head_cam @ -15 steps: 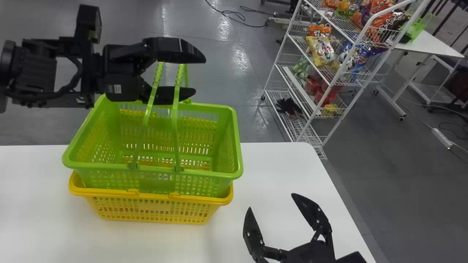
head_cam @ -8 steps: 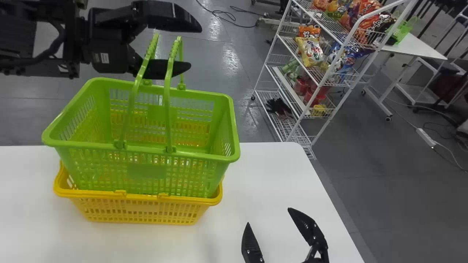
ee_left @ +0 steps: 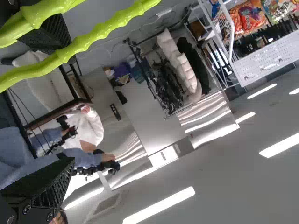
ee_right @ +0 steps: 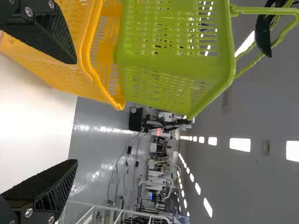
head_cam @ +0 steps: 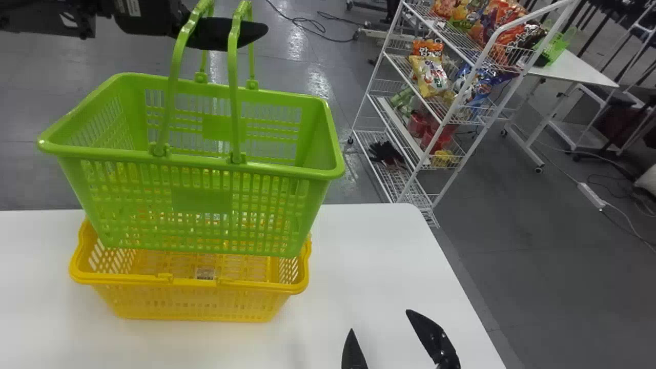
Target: Grasp handle with right gripper to insert into left gripper then lift and swing left to center
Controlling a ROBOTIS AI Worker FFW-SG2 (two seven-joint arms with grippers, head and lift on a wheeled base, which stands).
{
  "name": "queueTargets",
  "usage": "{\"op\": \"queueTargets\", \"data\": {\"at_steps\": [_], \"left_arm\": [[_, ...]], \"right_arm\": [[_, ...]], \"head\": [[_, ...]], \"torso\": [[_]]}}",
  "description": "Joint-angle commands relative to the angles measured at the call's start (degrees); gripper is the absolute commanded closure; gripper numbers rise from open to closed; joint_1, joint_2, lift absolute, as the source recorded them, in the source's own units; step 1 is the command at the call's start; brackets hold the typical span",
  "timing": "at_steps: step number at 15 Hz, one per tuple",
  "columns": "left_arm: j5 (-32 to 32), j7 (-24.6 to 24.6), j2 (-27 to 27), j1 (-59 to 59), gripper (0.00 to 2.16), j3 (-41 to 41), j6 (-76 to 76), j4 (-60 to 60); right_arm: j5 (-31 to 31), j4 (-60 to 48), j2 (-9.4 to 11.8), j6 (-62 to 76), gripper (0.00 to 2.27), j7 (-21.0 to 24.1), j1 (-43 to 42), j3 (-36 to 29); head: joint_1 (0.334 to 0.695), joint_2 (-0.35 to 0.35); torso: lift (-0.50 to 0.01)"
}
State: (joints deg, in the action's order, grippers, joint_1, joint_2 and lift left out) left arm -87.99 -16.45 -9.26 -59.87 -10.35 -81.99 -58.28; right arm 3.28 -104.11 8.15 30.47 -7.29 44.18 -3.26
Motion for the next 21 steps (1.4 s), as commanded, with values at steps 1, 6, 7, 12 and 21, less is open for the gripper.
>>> {"op": "queueTargets", "data": {"at_steps": [1, 6, 7, 12, 21], "left_arm": [[-0.86, 0.19, -0.49, -1.65, 0.06, -0.02, -0.06, 0.98], [-6.23, 2.56, -3.39, -5.78, 0.07, 0.06, -0.59, 1.59], [-7.90, 3.00, -3.83, -6.75, 0.07, 0.06, -0.94, 2.56], [-9.21, 3.71, -4.89, -7.89, 0.33, -0.20, -0.94, 4.40], [-9.21, 4.67, -5.24, -7.81, 2.15, -0.55, -0.77, 5.81]], "right_arm": [[0.77, 1.45, -0.24, 0.68, 0.04, -0.44, -0.41, 0.01], [0.94, 2.33, -0.77, 0.68, 0.04, -0.88, -0.41, 0.28], [0.94, 2.33, -0.86, 0.68, 0.04, -0.88, -0.41, 0.28], [0.94, 2.50, -0.95, 0.68, 0.04, -0.88, -0.41, 0.54], [1.03, 3.38, -1.03, 1.91, 0.04, -0.79, -0.41, 0.45]], "head": [[0.667, -0.350], [0.650, -0.335], [0.647, -0.330], [0.624, -0.304], [0.632, -0.294]], "torso": [[-0.093], [-0.093], [-0.093], [-0.093], [-0.093]]}}
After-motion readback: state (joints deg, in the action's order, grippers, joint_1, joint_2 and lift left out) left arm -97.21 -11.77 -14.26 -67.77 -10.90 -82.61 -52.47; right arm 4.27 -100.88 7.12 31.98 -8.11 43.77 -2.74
